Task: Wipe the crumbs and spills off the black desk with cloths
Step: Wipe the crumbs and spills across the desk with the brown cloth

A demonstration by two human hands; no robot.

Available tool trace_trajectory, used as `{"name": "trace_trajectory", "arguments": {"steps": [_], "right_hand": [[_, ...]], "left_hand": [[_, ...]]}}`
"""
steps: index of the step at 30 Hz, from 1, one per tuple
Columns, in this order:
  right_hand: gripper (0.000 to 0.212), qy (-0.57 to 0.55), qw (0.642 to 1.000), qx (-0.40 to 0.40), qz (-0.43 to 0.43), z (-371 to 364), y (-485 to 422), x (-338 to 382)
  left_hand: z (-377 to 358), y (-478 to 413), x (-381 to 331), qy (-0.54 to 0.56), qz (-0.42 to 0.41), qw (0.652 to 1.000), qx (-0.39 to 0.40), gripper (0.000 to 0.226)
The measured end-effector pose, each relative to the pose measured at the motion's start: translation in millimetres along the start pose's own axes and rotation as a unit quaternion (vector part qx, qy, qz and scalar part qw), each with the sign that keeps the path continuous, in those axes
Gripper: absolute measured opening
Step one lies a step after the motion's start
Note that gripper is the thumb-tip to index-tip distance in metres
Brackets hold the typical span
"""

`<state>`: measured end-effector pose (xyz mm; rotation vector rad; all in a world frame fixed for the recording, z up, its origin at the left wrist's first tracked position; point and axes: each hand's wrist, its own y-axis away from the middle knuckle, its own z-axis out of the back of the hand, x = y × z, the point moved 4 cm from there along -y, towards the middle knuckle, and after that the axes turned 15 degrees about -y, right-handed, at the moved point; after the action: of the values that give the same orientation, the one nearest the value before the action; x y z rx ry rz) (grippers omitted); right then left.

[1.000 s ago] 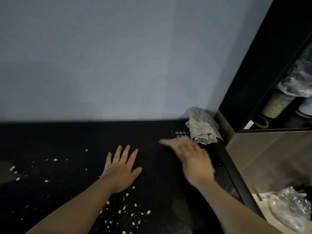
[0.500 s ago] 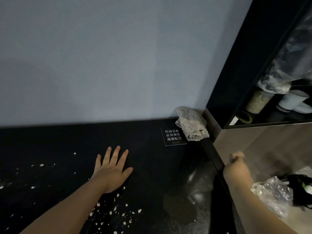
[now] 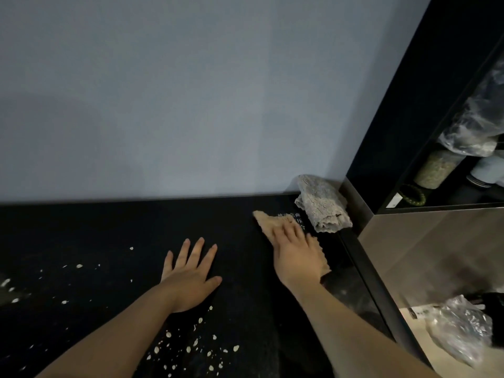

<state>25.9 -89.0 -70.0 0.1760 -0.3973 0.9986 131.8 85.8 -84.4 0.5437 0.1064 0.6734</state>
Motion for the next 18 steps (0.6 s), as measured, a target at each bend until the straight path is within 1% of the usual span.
{"name": "trace_trajectory", "arguments": {"steps": [1,3,4,5,6,8,10,12,13,14,15,16,17,18], "right_hand": [[0.051,-0.015,1.000,0.009,0.010,-4.5,-0.7,7.7],[0.051,-0.021,0.989,0.050,0.136,-14.7,10.6,30.5],[0.051,-0.019,0.980,0.076,0.184,-15.9,11.8,31.8],[0.053,-0.001,0.976,0.098,0.196,-13.4,3.8,26.8],[0.056,0.024,0.979,0.098,0.176,-10.7,-12.6,17.8],[0.062,0.050,0.994,0.056,0.076,-6.4,-52.9,-0.5],[0.062,0.026,0.999,0.020,-0.020,-9.4,-88.5,-4.2],[0.060,-0.005,0.998,0.012,-0.069,-16.1,-113.4,1.8],[0.059,-0.016,0.997,0.013,-0.068,-14.8,-117.7,7.5],[0.058,-0.019,0.999,0.022,-0.046,-15.5,-115.3,14.2],[0.057,-0.017,0.999,0.035,0.006,-15.3,-103.5,24.5],[0.055,-0.014,0.995,0.043,0.084,-18.5,-82.8,34.5],[0.053,-0.030,0.981,0.036,0.186,-21.5,-53.9,45.1],[0.052,-0.052,0.964,0.048,0.257,-24.4,-23.1,52.5]], "left_hand": [[0.5,0.4,-0.8,0.002,0.000,1.000,0.000,0.071],[0.1,1.1,-1.4,0.004,0.006,1.000,-0.006,0.074],[0.3,1.1,-0.9,0.003,0.011,1.000,-0.012,0.076],[0.5,0.8,0.0,0.002,0.014,1.000,-0.016,0.078],[0.4,0.6,0.2,-0.001,0.015,1.000,-0.015,0.078],[-1.4,0.5,-0.2,-0.007,0.013,1.000,-0.006,0.078],[-2.8,-0.9,1.2,-0.007,0.017,1.000,-0.004,0.077],[-3.1,-2.4,1.5,-0.007,0.018,1.000,-0.005,0.077],[-3.0,-2.7,1.3,-0.007,0.019,1.000,-0.006,0.076],[-2.9,-2.6,1.1,-0.007,0.020,1.000,-0.004,0.076],[-2.6,-1.8,0.8,-0.007,0.019,1.000,-0.001,0.076],[-2.4,-1.8,0.4,-0.006,0.019,1.000,0.002,0.076],[-2.3,-2.2,0.1,-0.003,0.019,1.000,0.003,0.076],[-2.2,-2.3,0.0,-0.002,0.018,1.000,0.002,0.077]]}}
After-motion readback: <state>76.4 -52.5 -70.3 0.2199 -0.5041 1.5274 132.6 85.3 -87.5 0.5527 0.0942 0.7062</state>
